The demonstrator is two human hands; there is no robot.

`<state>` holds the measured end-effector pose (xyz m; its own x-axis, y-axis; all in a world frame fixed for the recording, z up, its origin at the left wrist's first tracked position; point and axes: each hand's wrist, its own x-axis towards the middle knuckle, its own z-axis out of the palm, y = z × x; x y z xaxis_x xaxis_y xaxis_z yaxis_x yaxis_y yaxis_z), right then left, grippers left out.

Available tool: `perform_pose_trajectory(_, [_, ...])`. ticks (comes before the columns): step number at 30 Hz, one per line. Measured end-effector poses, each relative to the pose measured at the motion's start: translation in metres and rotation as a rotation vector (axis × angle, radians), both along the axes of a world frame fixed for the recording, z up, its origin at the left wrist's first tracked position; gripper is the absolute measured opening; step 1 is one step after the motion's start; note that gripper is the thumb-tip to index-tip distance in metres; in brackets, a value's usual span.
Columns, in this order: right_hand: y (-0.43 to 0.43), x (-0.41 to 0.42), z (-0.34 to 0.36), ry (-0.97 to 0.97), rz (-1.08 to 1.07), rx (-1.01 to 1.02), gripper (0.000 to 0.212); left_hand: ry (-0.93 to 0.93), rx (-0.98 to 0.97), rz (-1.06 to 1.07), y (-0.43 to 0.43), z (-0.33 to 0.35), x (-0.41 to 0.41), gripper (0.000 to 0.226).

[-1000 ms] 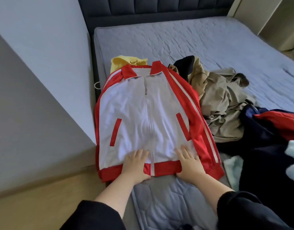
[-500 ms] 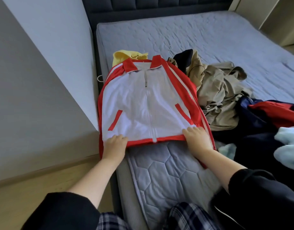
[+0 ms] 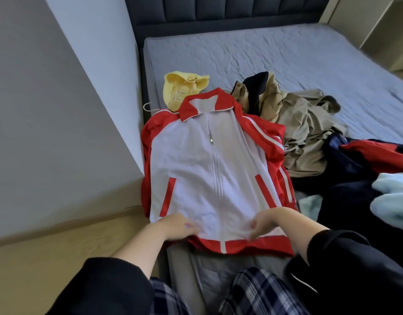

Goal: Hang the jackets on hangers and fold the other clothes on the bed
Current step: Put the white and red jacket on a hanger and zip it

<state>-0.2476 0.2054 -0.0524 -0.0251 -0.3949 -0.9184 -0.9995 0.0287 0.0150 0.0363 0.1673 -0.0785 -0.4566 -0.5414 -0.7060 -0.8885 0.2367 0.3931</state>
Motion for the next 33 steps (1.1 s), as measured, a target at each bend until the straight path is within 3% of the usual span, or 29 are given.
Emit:
perform_pose_trajectory(2, [-0.007,-0.003,0.000,-0.065,-0.145,-0.244,0.044,0.048,0.018,0.121,-0.008,0.000,-0.004,0.060])
perform_pose_trajectory(4, [-0.019,-0.003,-0.002,-0.103,-0.285,-0.568,0.030,0.040,-0.164,0.051,-0.018,-0.004,-0.012,0.048])
perform_pose_trajectory(6, [-0.035,0.003,-0.003,-0.151,-0.296,-0.723,0.035,0.019,-0.336,-0.043,-0.030,-0.007,-0.020,0.053])
perform_pose_trajectory(10, [-0.080,0.024,0.000,-0.195,-0.190,-0.755,0.054,-0.040,-0.450,0.005,-0.068,-0.010,-0.039,0.067])
perform_pose_trajectory(15, [-0.154,0.051,-0.007,-0.193,-0.093,-0.857,0.062,-0.006,-0.588,0.218,-0.132,-0.015,-0.053,0.063])
perform_pose_trajectory(20, [-0.221,0.074,-0.033,-0.122,0.027,-0.928,0.067,-0.071,-0.440,0.180,-0.172,-0.046,-0.039,0.061])
perform_pose_trajectory(23, [-0.262,0.083,-0.051,-0.094,0.068,-1.009,0.068,-0.011,-0.365,0.114,-0.193,-0.061,-0.031,0.060])
perform_pose_trajectory(25, [-0.282,0.082,-0.066,-0.075,0.064,-0.979,0.068,-0.032,-0.528,0.055,-0.208,-0.062,-0.035,0.044])
perform_pose_trajectory(27, [-0.288,0.078,-0.088,-0.071,0.038,-0.920,0.068,0.009,-0.727,0.194,-0.224,-0.056,-0.043,0.032])
perform_pose_trajectory(30, [-0.282,0.073,-0.116,-0.065,0.031,-0.992,0.068,0.091,-0.838,0.423,-0.252,-0.051,-0.045,0.024])
perform_pose_trajectory(33, [-0.279,0.075,-0.128,-0.047,0.041,-1.078,0.070,0.217,-1.061,0.443,-0.282,-0.047,-0.035,0.029])
